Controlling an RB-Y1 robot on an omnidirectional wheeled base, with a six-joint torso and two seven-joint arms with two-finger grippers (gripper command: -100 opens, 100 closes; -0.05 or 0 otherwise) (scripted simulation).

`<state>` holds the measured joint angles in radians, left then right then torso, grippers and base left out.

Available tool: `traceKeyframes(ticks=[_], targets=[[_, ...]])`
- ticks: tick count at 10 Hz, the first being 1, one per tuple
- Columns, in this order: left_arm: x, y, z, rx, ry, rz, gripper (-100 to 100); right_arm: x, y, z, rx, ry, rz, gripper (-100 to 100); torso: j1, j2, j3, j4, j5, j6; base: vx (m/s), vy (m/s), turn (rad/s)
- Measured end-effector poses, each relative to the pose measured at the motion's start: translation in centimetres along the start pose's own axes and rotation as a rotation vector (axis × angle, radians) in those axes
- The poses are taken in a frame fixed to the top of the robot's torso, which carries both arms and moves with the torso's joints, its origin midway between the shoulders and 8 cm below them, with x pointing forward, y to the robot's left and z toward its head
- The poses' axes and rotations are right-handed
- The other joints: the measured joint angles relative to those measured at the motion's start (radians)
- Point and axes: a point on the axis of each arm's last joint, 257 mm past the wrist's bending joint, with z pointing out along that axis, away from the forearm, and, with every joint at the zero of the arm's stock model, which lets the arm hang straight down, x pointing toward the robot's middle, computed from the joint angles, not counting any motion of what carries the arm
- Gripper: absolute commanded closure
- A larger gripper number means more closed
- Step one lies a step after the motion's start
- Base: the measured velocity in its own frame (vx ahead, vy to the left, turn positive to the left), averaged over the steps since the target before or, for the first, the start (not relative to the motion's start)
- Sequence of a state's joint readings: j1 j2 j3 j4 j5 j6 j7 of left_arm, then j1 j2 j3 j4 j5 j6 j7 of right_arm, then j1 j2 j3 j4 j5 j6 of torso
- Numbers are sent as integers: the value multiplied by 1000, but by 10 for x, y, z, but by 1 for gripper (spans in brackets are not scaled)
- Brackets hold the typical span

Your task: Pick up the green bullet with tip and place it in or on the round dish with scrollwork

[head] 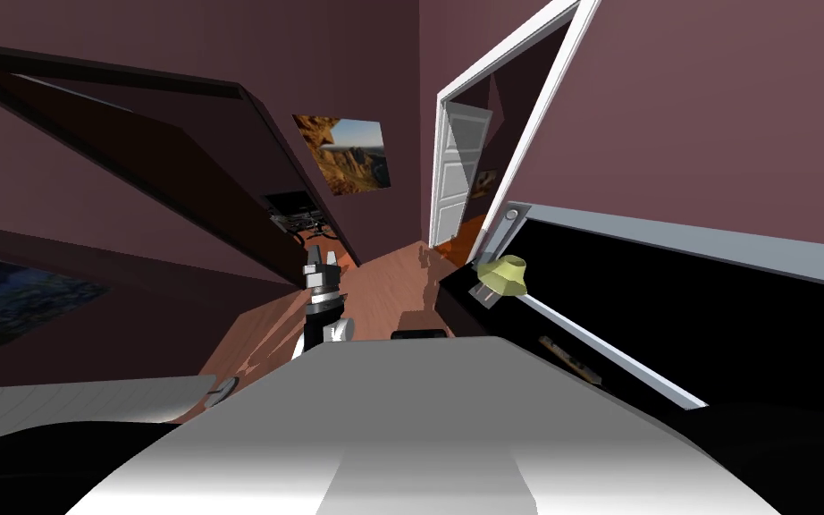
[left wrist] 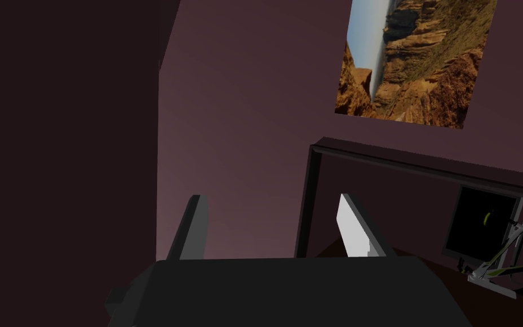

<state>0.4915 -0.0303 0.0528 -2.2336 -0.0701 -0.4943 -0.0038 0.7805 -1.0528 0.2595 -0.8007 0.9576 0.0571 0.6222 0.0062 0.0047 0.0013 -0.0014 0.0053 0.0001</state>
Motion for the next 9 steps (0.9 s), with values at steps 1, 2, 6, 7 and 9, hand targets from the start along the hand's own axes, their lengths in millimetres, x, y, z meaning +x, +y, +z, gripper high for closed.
traceKeyframes(ticks=[1,2,6,7,9], targets=[[0,0,0,0,0,0,0,5,-9,0,10,6,-15,100,-3,2,1,0,0,1,-79,-76,-30],[0,0,0,0,0,0,0,8,-13,-2,11,9,-26,100,-3,2,1,0,-1,0,-86,-131,-103],[0,0,0,0,0,0,0,-17,-10,-1,-28,-57,35,100,-7,1,1,1,-4,1,-67,-122,-49],[0,0,0,0,0,0,0,-27,-6,-2,-47,-81,51,100,-5,-1,0,1,-3,1,-24,-61,-16],[0,0,0,0,0,0,0,-44,4,-4,-76,-125,89,100,-2,-1,0,1,-2,2,-31,-51,-28]])
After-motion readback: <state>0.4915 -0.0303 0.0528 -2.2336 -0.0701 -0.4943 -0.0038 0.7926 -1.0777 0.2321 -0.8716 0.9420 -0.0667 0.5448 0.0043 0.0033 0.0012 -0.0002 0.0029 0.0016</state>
